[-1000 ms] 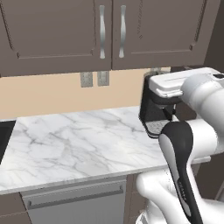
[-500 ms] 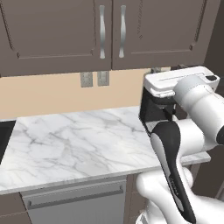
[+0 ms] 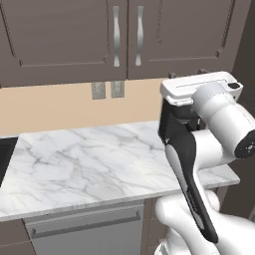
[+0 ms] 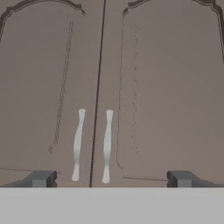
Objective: Open the cabinet, pick the kettle from the cabinet, and place it in the sink.
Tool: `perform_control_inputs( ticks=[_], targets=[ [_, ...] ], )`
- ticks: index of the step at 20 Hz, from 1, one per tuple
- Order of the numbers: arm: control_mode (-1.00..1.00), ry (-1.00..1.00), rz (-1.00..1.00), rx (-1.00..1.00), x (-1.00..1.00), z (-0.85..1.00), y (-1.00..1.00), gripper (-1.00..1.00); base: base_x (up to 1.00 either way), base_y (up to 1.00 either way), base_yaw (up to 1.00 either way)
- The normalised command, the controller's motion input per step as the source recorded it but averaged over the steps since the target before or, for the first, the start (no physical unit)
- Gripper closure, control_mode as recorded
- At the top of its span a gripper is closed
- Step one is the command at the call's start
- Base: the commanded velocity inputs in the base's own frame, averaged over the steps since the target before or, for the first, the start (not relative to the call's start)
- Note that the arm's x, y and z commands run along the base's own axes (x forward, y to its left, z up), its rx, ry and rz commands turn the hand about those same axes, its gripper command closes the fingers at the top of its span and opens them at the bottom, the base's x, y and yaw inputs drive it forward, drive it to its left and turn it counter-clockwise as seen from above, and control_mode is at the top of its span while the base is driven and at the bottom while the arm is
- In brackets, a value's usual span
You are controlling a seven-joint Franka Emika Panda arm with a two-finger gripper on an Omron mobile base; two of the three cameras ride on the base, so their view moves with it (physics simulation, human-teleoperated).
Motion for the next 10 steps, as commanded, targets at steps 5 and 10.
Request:
perform_control_inputs(
  ticks=[5,10],
  targets=[
    [-1.0,-0.04,0.0,0.01,0.21,0.1,0.0,-1.0,0.0,0.0,0.0],
    [-1.0,-0.01,0.0,0.0,0.25,0.04,0.02,-1.0,0.0,0.0,0.0]
  ],
)
